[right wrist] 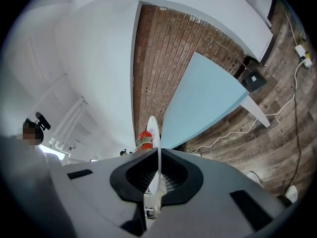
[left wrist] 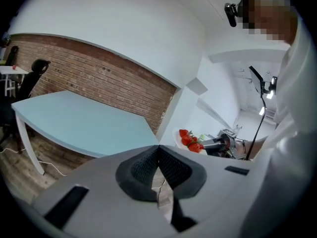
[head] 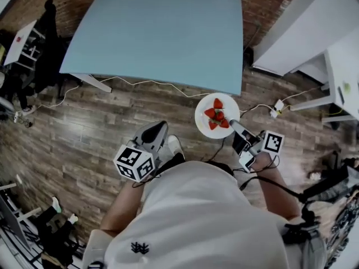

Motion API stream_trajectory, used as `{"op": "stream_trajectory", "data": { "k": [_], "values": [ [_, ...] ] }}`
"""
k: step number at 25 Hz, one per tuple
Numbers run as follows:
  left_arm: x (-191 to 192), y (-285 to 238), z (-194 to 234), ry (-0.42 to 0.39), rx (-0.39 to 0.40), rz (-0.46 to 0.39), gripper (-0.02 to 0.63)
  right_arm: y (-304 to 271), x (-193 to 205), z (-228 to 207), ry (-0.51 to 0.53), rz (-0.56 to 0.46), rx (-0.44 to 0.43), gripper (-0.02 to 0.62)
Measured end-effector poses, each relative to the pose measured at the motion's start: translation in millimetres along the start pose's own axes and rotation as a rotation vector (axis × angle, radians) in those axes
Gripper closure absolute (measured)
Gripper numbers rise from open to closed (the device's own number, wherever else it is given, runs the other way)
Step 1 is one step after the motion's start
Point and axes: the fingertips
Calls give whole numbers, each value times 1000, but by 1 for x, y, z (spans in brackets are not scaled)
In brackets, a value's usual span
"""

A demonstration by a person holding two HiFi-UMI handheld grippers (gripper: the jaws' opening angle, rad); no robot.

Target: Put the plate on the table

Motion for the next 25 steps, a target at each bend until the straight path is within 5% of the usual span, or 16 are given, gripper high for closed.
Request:
{"op": "stream_trajectory", "data": {
  "k": [16,25],
  "values": [
    [-81,-8,128,72,-103,-56,604,-185,-82,-15,36,90,-19,578],
    [-154,-70,166,91,-213,-113,604,-306,-184,-74,50,205,-14,578]
  ]
}}
Point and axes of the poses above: the fingertips, and each gripper's own axes: y backward along the fingers, z to its left, x out of its underside, and after that the axes turned 11 degrees about y, right-handed
